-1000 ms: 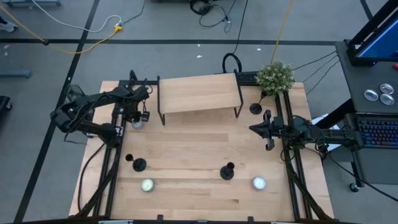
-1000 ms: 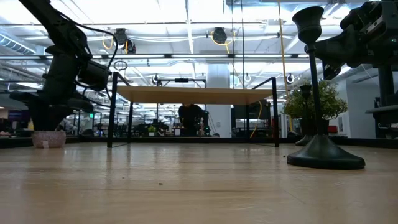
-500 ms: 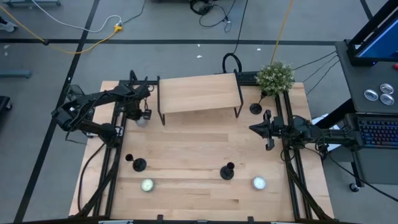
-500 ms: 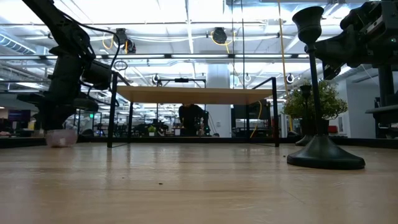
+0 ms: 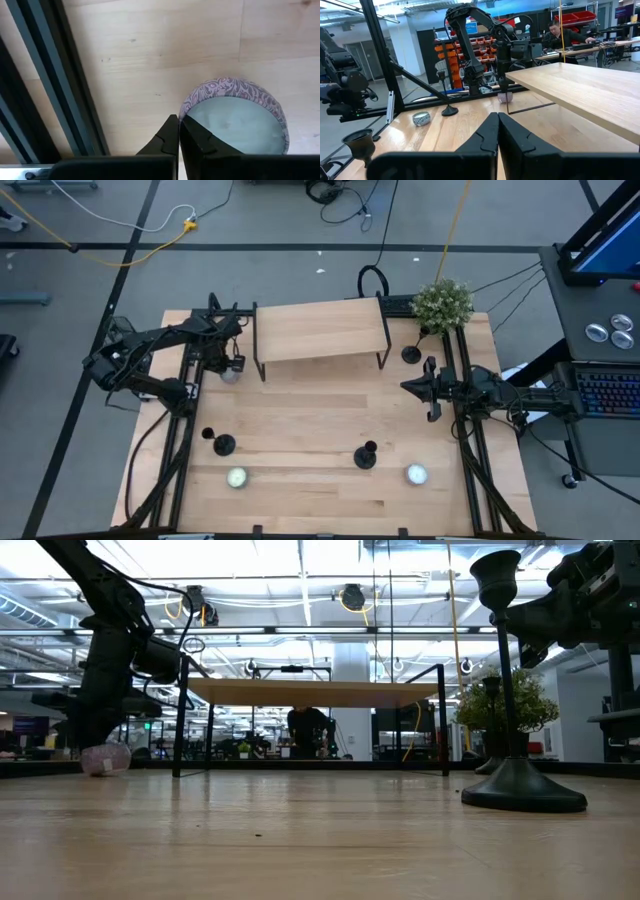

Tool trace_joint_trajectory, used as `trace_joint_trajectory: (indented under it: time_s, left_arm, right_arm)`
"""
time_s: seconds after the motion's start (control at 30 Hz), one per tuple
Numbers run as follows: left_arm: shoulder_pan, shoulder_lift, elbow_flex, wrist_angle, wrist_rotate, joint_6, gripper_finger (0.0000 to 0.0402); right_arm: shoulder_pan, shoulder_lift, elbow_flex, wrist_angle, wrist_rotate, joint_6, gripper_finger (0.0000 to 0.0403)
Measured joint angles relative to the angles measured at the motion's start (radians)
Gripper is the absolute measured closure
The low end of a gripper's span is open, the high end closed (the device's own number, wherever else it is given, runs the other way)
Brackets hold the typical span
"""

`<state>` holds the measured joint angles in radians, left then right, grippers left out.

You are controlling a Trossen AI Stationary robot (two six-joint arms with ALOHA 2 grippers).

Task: Pick & Place candle stick holders
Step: Put the purple scented candle on the shelf

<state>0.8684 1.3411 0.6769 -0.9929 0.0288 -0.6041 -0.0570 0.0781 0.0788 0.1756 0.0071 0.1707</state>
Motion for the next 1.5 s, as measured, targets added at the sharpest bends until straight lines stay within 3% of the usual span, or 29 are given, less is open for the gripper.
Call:
trace_joint_trajectory:
  time_s: [0.2,0.3,0.57,0.7,0.83,1.0,1.23,1.5]
  left_arm:
    - [0.000,0.000,0.049,-0.073,0.013,0.007,0.0398]
    - [0.000,-0.012,0.109,-0.141,-0.030,0.007,0.0399]
    - [0.008,-0.073,0.376,-0.435,-0.222,-0.020,0.0400]
    - [0.008,-0.107,0.540,-0.518,-0.251,-0.038,0.0400]
    - [-0.022,-0.121,0.700,-0.521,-0.238,-0.063,0.0400]
    - [-0.140,-0.103,0.840,-0.439,-0.208,-0.093,0.0401]
    - [-0.311,-0.002,0.868,-0.274,-0.196,-0.113,0.0401]
    - [-0.302,0.181,0.938,-0.273,-0.210,-0.056,0.0401]
  right_arm:
    - [0.000,0.000,0.000,0.000,0.000,0.000,0.0403]
    - [0.000,0.000,0.000,0.000,0.000,0.000,0.0403]
    - [0.000,0.000,0.000,0.000,0.000,0.000,0.0403]
    - [0.000,0.000,0.000,0.000,0.000,0.000,0.0403]
    - [0.000,0.000,0.000,0.000,0.000,0.000,0.0403]
    - [0.000,0.000,0.000,0.000,0.000,-0.004,0.0403]
    - [0.000,0.000,0.000,0.000,0.000,-0.007,0.0403]
    - [0.000,0.000,0.000,0.000,0.000,-0.007,0.0403]
